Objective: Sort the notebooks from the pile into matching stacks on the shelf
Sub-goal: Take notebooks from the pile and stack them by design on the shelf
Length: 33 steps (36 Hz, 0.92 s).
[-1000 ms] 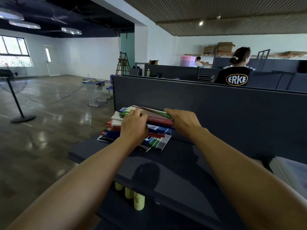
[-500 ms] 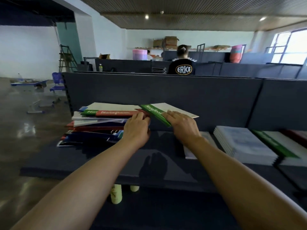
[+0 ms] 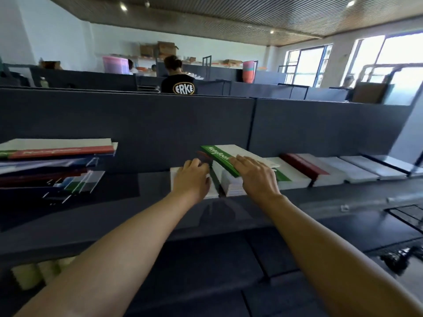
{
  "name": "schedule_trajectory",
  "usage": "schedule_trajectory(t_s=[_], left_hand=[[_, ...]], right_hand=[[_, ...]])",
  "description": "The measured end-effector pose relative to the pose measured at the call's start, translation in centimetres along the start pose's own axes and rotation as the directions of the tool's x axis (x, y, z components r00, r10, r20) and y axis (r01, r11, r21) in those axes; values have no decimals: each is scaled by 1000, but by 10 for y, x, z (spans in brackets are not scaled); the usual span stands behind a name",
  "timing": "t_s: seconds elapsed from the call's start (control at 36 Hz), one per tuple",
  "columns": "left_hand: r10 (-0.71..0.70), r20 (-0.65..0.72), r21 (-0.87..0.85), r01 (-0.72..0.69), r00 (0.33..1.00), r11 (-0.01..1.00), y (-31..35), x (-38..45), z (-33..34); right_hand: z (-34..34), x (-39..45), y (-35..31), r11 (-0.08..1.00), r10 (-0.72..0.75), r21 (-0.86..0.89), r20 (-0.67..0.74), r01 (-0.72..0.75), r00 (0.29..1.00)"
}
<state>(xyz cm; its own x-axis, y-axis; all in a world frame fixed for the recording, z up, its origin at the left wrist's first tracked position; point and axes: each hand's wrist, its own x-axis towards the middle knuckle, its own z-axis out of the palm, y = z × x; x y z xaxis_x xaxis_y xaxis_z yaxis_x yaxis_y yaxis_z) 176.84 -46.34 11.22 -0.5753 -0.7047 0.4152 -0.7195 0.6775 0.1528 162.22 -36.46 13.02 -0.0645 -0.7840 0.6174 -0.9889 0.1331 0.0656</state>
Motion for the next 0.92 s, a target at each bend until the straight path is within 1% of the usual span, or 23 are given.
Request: schedule_trajectory(t_s=[0.06, 0.11, 0.17, 0.19, 0.22, 0.25, 0.28, 0.31, 0.33, 0.36, 0.42, 0.44, 0.47, 0.5, 0.58, 0.64, 0.69, 0.78, 0.86, 0.92], left_hand=[[-44, 51, -138, 51, 998, 989, 32, 5, 10], [-79, 118, -292, 111, 990, 950, 64, 8, 19], [-118, 174, -449, 186, 978, 874, 95, 11, 27], [-146, 199, -542, 233, 969, 808, 109, 13, 31], [-181, 234, -642, 292, 955, 709, 122, 16, 35], [-221, 290, -736, 364, 931, 571, 135, 19, 39], [-255, 369, -801, 445, 894, 400, 149, 22, 42], [-272, 454, -829, 514, 848, 219, 162, 24, 43], [-267, 531, -825, 562, 804, 52, 174, 27, 44], [-252, 587, -806, 586, 770, -87, 185, 29, 44], [-237, 638, -766, 570, 733, -298, 202, 35, 46], [-242, 646, -751, 546, 724, -372, 207, 38, 48], [-258, 645, -748, 527, 719, -403, 212, 40, 49], [-284, 638, -759, 522, 716, -390, 214, 44, 53], [-397, 614, -789, 538, 682, -296, 215, 54, 61], [-452, 593, -803, 529, 666, -274, 211, 61, 66], [-488, 563, -823, 508, 667, -254, 206, 72, 72], [-532, 491, -856, 496, 689, -148, 198, 84, 77], [-543, 450, -875, 471, 709, -110, 195, 100, 87], [-577, 428, -880, 467, 696, -89, 192, 110, 93]], right_hand=[[-6, -13, 21, 1000, 16, 8, 20, -17, 1000], [-14, -24, 40, 1000, 5, 25, 52, -6, 999], [-17, -34, 60, 1000, -9, 11, 68, 8, 998], [-17, -39, 72, 1000, -15, 5, 79, 15, 997], [-17, -44, 83, 1000, -21, 3, 98, 20, 995], [-17, -49, 94, 1000, -19, -4, 117, 20, 993], [-17, -53, 104, 1000, -21, -7, 113, 22, 993], [-17, -57, 112, 1000, -25, -1, 106, 25, 994], [-17, -61, 120, 999, -36, 8, 97, 35, 995], [-18, -65, 127, 999, -50, 11, 91, 49, 995], [-17, -71, 139, 997, -80, 24, 75, 79, 994], [-15, -73, 145, 994, -101, 36, 64, 98, 993], [-13, -75, 151, 993, -112, 52, 60, 109, 992], [-11, -75, 156, 990, -124, 68, 52, 120, 991], [-4, -77, 170, 980, -162, 121, 39, 156, 986], [-1, -77, 180, 976, -178, 134, 57, 169, 982], [3, -76, 189, 978, -193, 99, 129, 181, 973], [7, -71, 202, 984, -169, 2, 285, 176, 943], [10, -60, 210, 988, -145, -3, 293, 152, 945], [13, -52, 213, 985, -154, -23, 321, 171, 934]])
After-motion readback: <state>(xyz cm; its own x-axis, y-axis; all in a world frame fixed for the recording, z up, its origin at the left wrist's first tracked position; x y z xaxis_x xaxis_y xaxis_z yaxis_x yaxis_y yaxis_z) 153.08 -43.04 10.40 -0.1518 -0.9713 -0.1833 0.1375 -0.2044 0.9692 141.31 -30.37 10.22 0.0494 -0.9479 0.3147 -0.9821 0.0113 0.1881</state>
